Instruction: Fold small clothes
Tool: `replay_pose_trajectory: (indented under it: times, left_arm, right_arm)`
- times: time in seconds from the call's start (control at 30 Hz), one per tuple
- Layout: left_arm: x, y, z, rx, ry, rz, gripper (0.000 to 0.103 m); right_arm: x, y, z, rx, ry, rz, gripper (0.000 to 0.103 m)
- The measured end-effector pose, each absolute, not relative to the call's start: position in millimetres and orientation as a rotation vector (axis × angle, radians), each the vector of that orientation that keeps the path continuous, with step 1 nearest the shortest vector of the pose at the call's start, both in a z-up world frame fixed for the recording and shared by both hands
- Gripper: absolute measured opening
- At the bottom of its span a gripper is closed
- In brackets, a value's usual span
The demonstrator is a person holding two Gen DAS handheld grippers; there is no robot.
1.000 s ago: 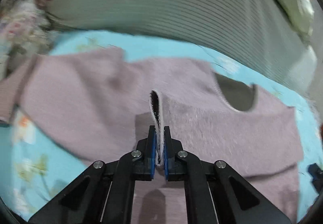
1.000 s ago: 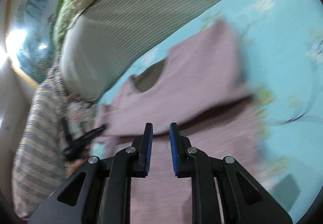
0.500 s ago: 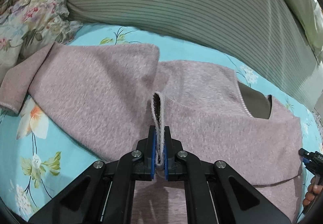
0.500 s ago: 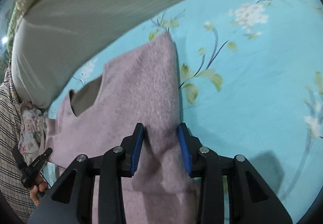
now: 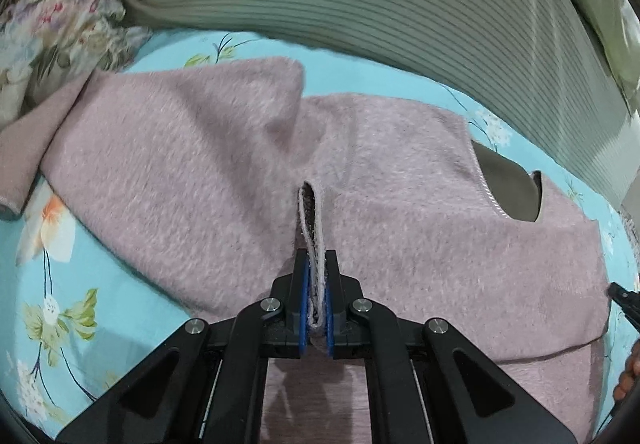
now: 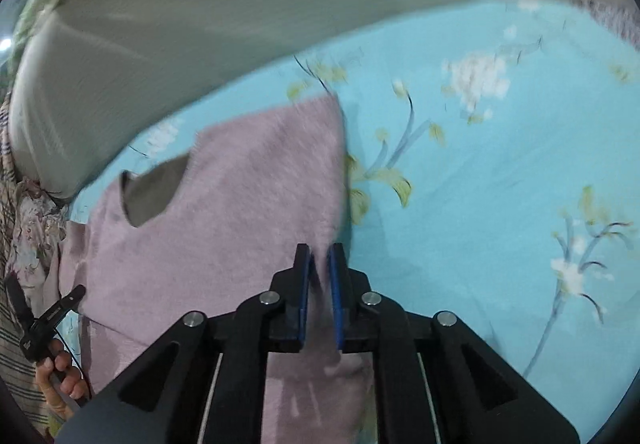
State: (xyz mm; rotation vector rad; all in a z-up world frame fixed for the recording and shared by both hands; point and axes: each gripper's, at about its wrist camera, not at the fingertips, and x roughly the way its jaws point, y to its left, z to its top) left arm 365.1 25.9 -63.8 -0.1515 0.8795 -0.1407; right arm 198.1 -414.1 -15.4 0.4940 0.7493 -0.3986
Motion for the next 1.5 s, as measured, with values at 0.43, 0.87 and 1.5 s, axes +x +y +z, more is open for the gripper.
replay_pose_trajectory:
  times: [0.43, 0.87, 1.5]
  left_arm:
    - [341, 106, -44, -0.178, 0.832, 0.018, 0.051]
    - [404, 235, -58, 0.092, 0.969, 0.438, 0.081]
    - [311, 138, 36, -0.200, 0.810, -0.206, 0.002]
  right_arm:
    - [197, -376, -34, 0.605, 0.806, -0.237, 0.030]
    - [182, -298, -43, 0.611, 0.850, -0.087, 0.041]
    - [156, -287, -36, 0.616, 0.812, -0.077, 0.041]
